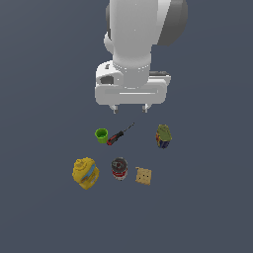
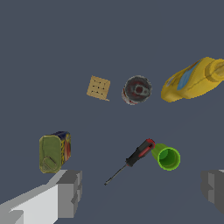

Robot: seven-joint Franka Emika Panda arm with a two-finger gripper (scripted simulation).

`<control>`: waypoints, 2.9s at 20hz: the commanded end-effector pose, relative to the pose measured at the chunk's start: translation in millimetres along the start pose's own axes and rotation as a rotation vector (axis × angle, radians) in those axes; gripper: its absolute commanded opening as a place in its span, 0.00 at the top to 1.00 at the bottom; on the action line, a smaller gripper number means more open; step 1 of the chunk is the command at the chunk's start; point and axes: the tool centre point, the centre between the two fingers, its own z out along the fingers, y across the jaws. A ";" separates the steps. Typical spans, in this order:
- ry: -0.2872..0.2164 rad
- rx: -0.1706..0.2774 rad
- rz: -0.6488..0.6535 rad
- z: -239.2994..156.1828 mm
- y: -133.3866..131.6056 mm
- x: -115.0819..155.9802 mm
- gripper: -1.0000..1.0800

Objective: Pick up a designated object from a clutter of objects.

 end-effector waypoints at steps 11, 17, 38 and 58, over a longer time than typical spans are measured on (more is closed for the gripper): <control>-0.032 -0.024 0.040 12.7 21.1 -6.0 0.04; -0.031 -0.023 0.042 13.9 20.4 -3.9 0.04; -0.007 -0.002 0.254 120.6 35.4 75.9 0.04; 0.003 0.002 0.355 184.4 44.4 102.0 0.04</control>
